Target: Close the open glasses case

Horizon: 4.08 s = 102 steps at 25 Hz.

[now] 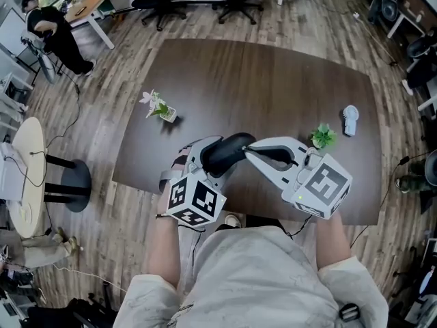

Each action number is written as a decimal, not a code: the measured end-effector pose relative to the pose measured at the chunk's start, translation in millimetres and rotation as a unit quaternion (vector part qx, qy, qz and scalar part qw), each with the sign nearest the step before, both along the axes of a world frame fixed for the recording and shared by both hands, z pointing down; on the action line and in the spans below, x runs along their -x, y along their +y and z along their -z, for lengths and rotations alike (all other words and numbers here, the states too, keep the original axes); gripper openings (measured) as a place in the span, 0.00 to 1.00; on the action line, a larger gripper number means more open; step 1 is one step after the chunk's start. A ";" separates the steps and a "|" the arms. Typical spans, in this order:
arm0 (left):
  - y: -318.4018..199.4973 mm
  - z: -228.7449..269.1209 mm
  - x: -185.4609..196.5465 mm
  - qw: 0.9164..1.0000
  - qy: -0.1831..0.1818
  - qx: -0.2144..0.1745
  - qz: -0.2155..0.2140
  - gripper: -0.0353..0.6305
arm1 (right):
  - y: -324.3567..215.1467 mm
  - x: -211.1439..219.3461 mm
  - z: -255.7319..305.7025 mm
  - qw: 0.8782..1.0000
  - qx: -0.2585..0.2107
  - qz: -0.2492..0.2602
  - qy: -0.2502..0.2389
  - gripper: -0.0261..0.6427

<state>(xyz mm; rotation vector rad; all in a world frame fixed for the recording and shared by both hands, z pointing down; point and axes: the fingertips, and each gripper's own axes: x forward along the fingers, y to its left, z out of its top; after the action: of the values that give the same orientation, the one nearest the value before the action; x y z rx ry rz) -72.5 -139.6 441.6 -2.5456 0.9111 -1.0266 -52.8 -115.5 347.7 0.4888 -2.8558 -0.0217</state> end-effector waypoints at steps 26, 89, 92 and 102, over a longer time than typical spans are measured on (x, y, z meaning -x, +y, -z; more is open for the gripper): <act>22.6 52.1 -17.4 0.968 0.235 0.042 -0.077 0.45 | 4.8 -10.4 27.4 0.991 -0.006 0.038 -0.128 0.43; -3.2 20.6 58.1 0.897 0.371 -0.083 0.224 0.06 | -79.8 -116.5 -90.7 0.972 -0.025 -0.192 0.133 0.39; -1.0 14.1 62.3 0.898 0.363 -0.083 0.236 0.06 | -84.6 -116.0 -98.4 0.965 -0.031 -0.196 0.171 0.39; 0.6 2.3 81.0 0.888 0.364 -0.083 0.268 0.06 | -106.0 -104.5 -147.1 0.939 -0.015 -0.184 0.290 0.39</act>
<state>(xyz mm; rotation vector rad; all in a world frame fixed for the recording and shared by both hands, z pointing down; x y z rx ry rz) -153.5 -139.0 439.3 -2.5864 1.8708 -0.0064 51.7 -221.6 494.8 0.8527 -2.1589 -0.1226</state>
